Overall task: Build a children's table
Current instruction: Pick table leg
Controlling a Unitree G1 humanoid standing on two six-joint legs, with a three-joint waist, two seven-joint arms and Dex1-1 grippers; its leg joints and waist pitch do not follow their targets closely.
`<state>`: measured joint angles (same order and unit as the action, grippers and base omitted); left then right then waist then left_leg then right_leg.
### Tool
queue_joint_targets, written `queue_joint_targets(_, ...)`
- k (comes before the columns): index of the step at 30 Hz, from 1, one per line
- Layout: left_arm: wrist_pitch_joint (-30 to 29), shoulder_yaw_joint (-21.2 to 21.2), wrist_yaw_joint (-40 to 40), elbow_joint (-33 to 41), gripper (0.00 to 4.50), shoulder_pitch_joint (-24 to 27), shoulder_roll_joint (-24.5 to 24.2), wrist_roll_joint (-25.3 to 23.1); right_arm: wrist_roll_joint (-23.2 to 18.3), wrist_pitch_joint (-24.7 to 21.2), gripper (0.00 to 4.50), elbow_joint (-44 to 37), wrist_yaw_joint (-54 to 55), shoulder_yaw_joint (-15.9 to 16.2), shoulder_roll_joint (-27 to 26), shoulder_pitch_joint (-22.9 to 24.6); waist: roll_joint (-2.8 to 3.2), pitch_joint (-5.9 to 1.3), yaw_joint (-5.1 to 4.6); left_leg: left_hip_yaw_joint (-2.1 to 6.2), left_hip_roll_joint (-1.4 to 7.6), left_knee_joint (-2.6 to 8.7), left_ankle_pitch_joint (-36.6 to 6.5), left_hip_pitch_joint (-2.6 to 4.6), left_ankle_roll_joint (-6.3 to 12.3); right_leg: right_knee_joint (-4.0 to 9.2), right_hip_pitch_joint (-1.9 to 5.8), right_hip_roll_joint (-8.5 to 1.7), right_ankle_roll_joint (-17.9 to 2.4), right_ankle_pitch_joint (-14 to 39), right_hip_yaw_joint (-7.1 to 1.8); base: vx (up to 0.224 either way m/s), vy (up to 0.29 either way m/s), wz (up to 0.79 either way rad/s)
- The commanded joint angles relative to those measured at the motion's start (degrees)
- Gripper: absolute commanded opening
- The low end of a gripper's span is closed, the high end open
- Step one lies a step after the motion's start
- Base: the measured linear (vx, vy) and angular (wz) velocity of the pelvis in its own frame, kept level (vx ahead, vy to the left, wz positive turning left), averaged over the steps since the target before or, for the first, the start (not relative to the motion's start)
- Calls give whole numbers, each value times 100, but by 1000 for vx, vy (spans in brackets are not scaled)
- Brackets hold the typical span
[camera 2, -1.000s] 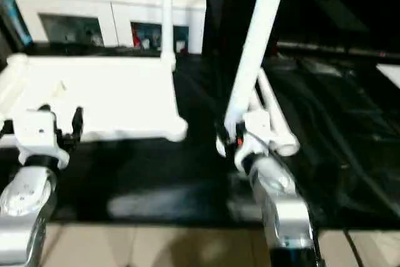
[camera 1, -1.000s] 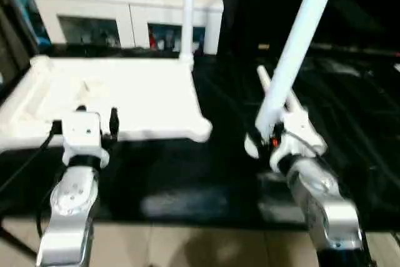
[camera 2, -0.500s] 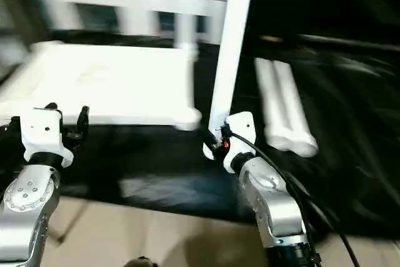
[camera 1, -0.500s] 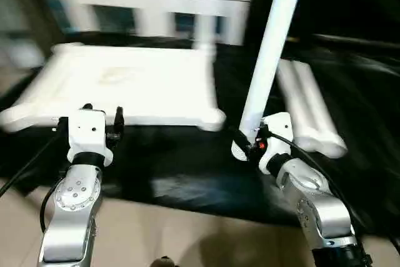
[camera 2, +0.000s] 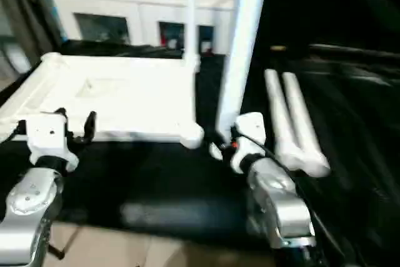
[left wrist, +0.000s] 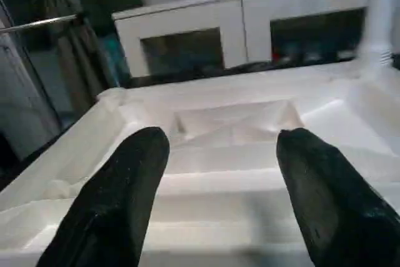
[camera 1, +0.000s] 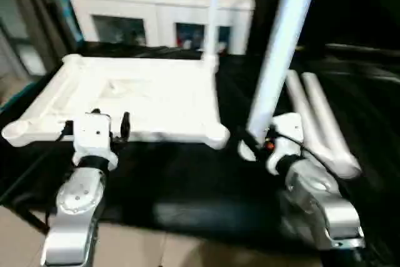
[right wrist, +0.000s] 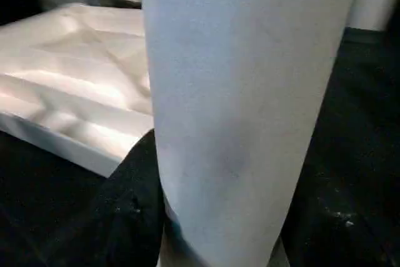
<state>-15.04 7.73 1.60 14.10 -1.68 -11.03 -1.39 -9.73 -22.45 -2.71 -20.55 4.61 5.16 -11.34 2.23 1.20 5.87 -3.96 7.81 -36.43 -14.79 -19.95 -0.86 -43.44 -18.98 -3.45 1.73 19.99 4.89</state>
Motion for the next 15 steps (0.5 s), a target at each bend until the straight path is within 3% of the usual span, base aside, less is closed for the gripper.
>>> queue_joint_targets(1, -43, -114, 14, 32, 326, -37, 56, 28, -54, -31, 195, -155, 5, -168, 174, 54, 108, -374, -161, 606, 870, 439, 3316, 728, 2977, -44, -709, -179, 513, -181, -171, 113, -69, -20)
queue_joint_targets(2, -35, -100, 19, 33, 326, -35, 78, 45, -66, -36, 195, -162, 0, -162, 196, 39, 16, -386, -193, 526, 785, 464, 3004, 698, 2877, 46, -735, -197, 466, -495, -243, 113, -69, -20)
queue_joint_targets(3, -34, -99, 20, 33, 326, -34, 79, 47, -67, -36, 195, -163, -5, -161, 199, 36, -128, -263, -136, 107, 398, 456, 1612, 452, 2362, 536, -618, -209, 43, -1228, -351, 88, -54, -8)
queue_joint_targets(4, -31, -97, 22, 33, 326, -33, 81, 50, -69, -37, 195, -164, -11, -160, 203, 31, -617, -237, -66, -264, -307, 145, -197, -56, 1589, 1214, 87, -402, 253, -513, -854, 100, -83, 2)
queue_joint_targets(5, -23, -91, 31, 39, 326, -33, 81, 65, -64, -41, 195, -174, -21, -159, 204, 22, -496, -187, 172, -125, -287, -425, -634, -176, 960, 1495, 355, -1095, -259, 1119, -1264, 100, -83, 2)
queue_joint_targets(6, -19, -87, 37, 42, 326, -34, 81, 74, -59, -44, 195, -180, -27, -159, 204, 16, -476, -182, 166, -64, -208, -534, -425, -241, 632, 1456, 394, -1081, -457, 1597, -1208, 92, -95, -5)
queue_joint_targets(7, 166, -6, 147, -7, 326, -65, 108, 272, -60, -65, 195, -186, -33, -160, 203, -12, -477, -138, 164, -35, -179, -503, -12, -320, 280, 1445, 454, -946, -674, 1880, -1062, 76, -61, -8)
queue_joint_targets(8, 166, -6, 147, -7, 326, -65, 108, 272, -60, -65, 195, -186, -33, -160, 203, -12, -359, -80, 153, 20, -15, -301, 377, -359, 164, 1466, 406, -995, -1186, 1351, -977, 76, -61, -8)
queue_joint_targets(9, 310, -67, 655, -153, 326, -166, -104, 479, -100, -101, 195, -181, -43, -179, 215, -67, -394, -71, 139, 10, 63, -83, 619, -335, 133, 1432, 348, -851, -1295, 1077, -815, 78, -13, -3)
queue_joint_targets(10, 382, -112, 862, -217, 326, -209, -206, 526, -121, -112, 195, -176, -51, -190, 220, -89, -183, -147, 167, -54, 227, 401, 1038, -128, 102, 1293, 167, -536, -1214, 395, -512, 80, 48, -6)
queue_joint_targets(11, 599, -158, 1281, -329, 326, -290, -346, 701, -162, -133, 195, -151, -75, -209, 242, -130, -124, -197, 79, 36, 423, 513, 924, -156, 193, 1011, 116, -268, -971, -406, -406, 80, 48, -6)
queue_joint_targets(12, 797, -189, 1637, -427, 326, -366, -458, 859, -197, -153, 195, -124, -95, -226, 261, -173, -83, -270, 78, 101, 516, 461, 1092, 1, 229, 932, 15, -290, -897, -908, -417, 119, 62, -2)
queue_joint_targets(13, 763, -246, 1985, -516, 326, -449, -589, 985, -271, -189, 195, -105, -155, -254, 279, -207, -137, -383, 60, 169, 535, 266, 2546, 208, 348, 763, -182, -270, -909, -2313, -438, 98, 54, 5)
queue_joint_targets(14, 674, -298, 2309, -632, 326, -547, -723, 1089, -323, -198, 195, -93, -224, -269, 310, -239, -169, -340, 77, 132, 487, 236, 3115, 119, 315, 783, -173, -305, -941, -2606, -456, 98, 54, 5)
queue_joint_targets(15, 631, -392, 2689, -783, 326, -668, -898, 1145, -356, -217, 195, -76, -304, -293, 342, -280, -207, -343, 113, 70, 423, 229, 3012, 96, 264, 795, -160, -320, -946, -2597, -471, 21, 64, 5)
